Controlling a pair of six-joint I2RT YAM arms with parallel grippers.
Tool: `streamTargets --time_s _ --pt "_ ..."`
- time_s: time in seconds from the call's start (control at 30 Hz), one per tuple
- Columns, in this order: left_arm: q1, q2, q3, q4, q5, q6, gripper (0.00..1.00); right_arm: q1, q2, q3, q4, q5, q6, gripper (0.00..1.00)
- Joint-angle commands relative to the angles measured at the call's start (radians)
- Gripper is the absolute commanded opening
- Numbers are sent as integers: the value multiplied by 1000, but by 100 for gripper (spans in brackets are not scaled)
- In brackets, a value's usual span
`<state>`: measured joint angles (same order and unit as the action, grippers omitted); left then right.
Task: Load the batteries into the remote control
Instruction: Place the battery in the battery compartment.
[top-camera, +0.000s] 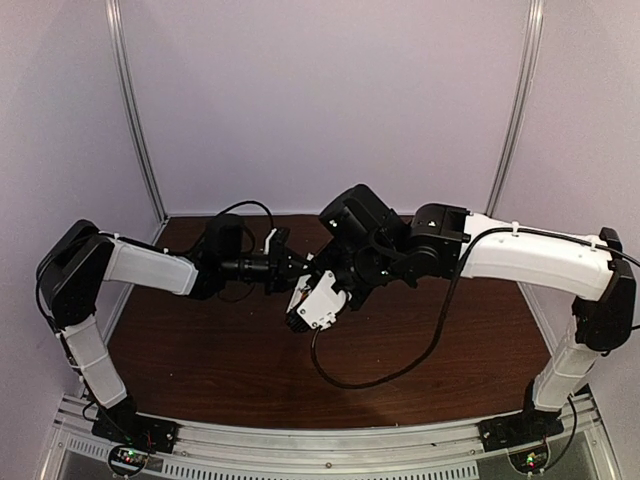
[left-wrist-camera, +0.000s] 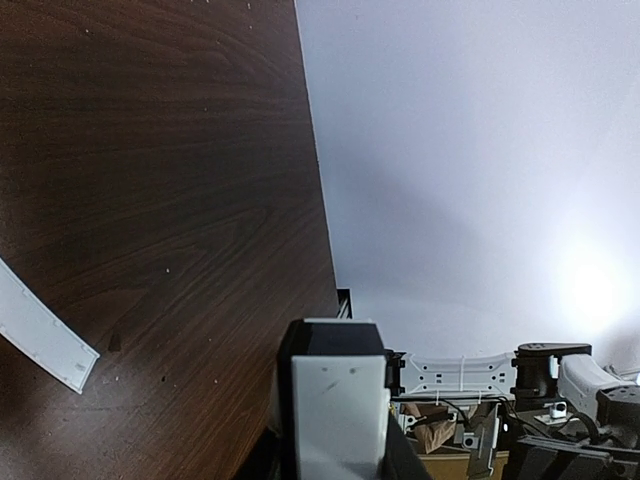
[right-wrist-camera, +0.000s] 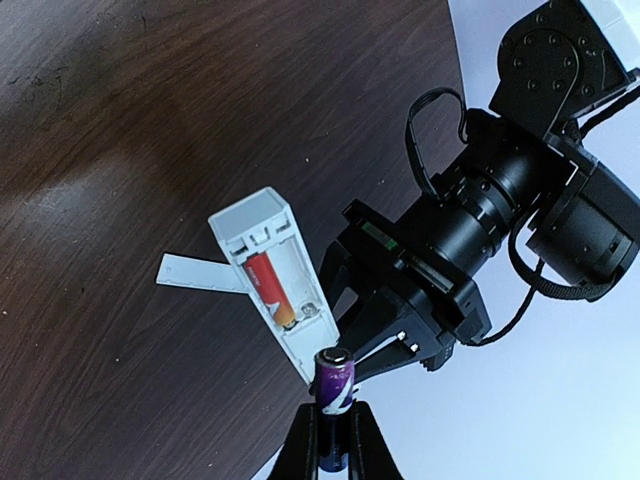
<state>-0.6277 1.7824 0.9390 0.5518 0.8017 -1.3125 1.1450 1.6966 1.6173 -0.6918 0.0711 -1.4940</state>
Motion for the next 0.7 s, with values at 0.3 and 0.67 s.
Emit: streamTargets --time_s 0.3,0.67 --pt "-35 8 77 -7 -8 -27 0 41 -27 -120 162 -38 -90 0" --pt "-36 -5 106 -55 -4 35 0 57 -20 -160 290 124 -132 0"
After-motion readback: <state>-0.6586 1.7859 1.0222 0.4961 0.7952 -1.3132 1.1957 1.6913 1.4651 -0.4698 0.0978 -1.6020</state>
